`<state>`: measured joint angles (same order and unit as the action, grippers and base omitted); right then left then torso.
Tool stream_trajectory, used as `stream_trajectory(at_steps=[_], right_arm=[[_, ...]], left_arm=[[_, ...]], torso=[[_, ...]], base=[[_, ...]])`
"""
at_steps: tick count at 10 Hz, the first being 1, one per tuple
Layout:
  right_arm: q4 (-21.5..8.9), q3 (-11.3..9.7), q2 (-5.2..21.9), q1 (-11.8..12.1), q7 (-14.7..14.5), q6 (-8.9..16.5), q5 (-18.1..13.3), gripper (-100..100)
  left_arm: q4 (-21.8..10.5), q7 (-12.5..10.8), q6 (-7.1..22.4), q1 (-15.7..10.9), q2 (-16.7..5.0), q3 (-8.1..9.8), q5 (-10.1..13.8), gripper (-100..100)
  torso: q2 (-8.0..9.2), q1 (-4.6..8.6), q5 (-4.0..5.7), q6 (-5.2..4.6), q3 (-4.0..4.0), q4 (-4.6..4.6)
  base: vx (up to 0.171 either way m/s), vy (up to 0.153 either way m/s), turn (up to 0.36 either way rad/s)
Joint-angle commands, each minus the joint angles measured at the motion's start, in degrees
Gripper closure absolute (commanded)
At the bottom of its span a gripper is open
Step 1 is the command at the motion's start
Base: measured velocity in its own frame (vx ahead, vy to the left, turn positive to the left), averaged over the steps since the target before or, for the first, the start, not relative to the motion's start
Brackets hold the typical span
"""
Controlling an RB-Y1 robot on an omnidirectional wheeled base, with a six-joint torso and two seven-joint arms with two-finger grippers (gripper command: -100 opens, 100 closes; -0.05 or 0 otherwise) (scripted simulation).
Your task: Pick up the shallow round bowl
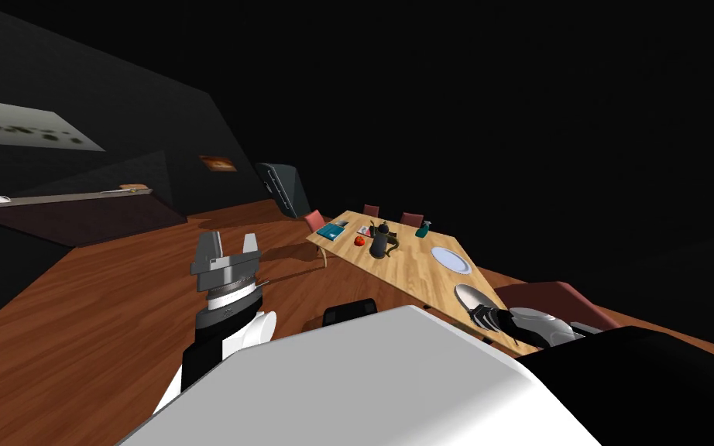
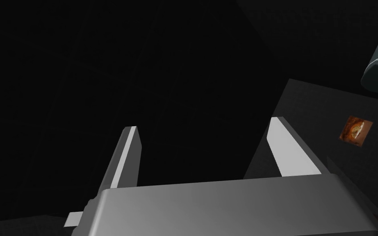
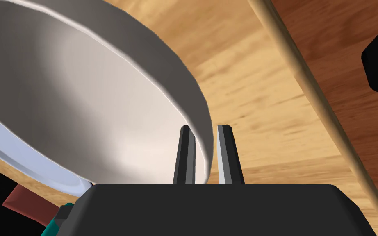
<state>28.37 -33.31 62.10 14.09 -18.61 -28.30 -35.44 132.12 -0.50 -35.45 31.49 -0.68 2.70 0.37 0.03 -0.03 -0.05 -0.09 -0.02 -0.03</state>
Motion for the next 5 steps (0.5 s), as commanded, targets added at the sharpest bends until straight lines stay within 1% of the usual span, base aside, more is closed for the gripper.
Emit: stream_trajectory(at_steps=[1, 2, 4, 5], right_arm=[[0.00, 0.00, 0.00, 0.00, 0.00, 0.00, 0.00, 0], [0.78, -0.11, 1.72, 0.41, 0.67, -0.78, 0.02, 100], [0.78, -0.11, 1.72, 0.41, 0.67, -0.78, 0.02, 100], [1.14, -0.19, 3.04, 0.62, 1.05, -1.76, 0.05, 100]], left_arm=[[0.00, 0.00, 0.00, 0.00, 0.00, 0.00, 0.00, 0], [0.00, 0.00, 0.00, 0.00, 0.00, 0.00, 0.00, 0], [0.00, 0.00, 0.00, 0.00, 0.00, 0.00, 0.00, 0], [0.00, 0.00, 0.00, 0.00, 0.00, 0.00, 0.00, 0]], torso=[[0.00, 0.00, 0.00, 0.00, 0.00, 0.00], [0.01, -0.01, -0.01, 0.00, -0.01, 0.00], [0.02, -0.28, -0.09, -0.04, -0.02, -0.01], [0.03, -0.23, -0.10, -0.02, -0.03, -0.03]], base=[[0.000, 0.000, 0.000], [0.012, 0.047, -0.063], [0.002, 0.048, -0.023], [0.008, 0.038, -0.042]])
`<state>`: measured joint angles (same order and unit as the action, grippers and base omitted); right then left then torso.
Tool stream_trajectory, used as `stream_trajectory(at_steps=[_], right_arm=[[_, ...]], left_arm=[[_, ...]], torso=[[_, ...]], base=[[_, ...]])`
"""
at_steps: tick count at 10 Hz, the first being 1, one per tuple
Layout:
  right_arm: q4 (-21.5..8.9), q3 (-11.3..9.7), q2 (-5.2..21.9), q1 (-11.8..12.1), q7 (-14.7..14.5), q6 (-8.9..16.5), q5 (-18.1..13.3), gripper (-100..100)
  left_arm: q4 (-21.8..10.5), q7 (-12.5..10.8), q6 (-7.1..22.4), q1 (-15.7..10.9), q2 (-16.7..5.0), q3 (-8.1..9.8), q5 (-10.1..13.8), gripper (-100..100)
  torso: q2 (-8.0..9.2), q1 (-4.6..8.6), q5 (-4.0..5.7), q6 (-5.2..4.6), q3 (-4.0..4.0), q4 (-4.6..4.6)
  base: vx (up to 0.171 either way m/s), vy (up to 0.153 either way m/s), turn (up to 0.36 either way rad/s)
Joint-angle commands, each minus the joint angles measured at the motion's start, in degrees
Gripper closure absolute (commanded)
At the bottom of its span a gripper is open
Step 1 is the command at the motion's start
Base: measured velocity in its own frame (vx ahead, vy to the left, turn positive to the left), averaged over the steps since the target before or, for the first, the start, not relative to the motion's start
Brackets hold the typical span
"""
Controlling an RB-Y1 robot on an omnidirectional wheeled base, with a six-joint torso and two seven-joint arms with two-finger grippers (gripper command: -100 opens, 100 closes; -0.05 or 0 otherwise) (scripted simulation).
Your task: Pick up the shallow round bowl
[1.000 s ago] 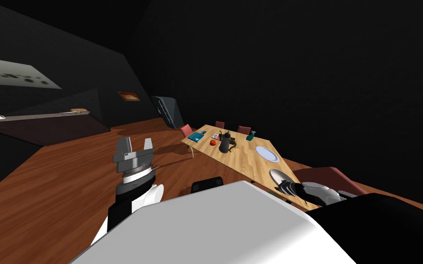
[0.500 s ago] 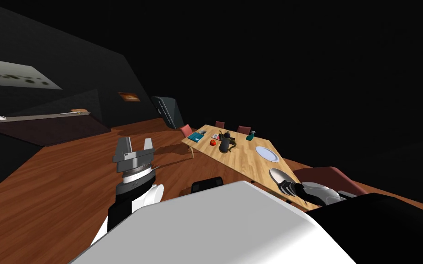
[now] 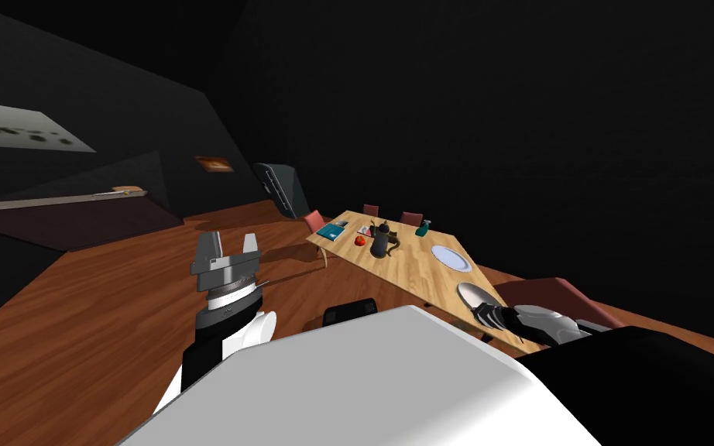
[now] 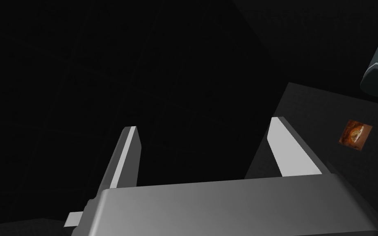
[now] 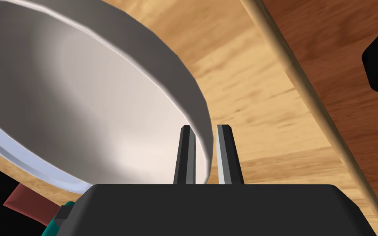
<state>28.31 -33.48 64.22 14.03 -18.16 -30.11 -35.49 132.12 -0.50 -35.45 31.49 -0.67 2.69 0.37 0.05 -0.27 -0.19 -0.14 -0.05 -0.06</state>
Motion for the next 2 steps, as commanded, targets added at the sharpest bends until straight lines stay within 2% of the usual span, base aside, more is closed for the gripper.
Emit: stream_trajectory(at_steps=[1, 2], right_arm=[[0.00, 0.00, 0.00, 0.00, 0.00, 0.00, 0.00, 100], [-0.01, -0.02, 0.13, -0.01, 0.10, -0.15, -0.01, 0]], left_arm=[[0.00, 0.00, 0.00, 0.00, 0.00, 0.00, 0.00, 0], [0.00, 0.00, 0.00, 0.00, 0.00, 0.00, 0.00, 0]], torso=[[0.00, 0.00, 0.00, 0.00, 0.00, 0.00], [0.01, 0.05, 0.04, 0.01, 0.00, 0.00]], base=[[0.005, 0.019, -0.015], [0.000, 0.000, 0.000]])
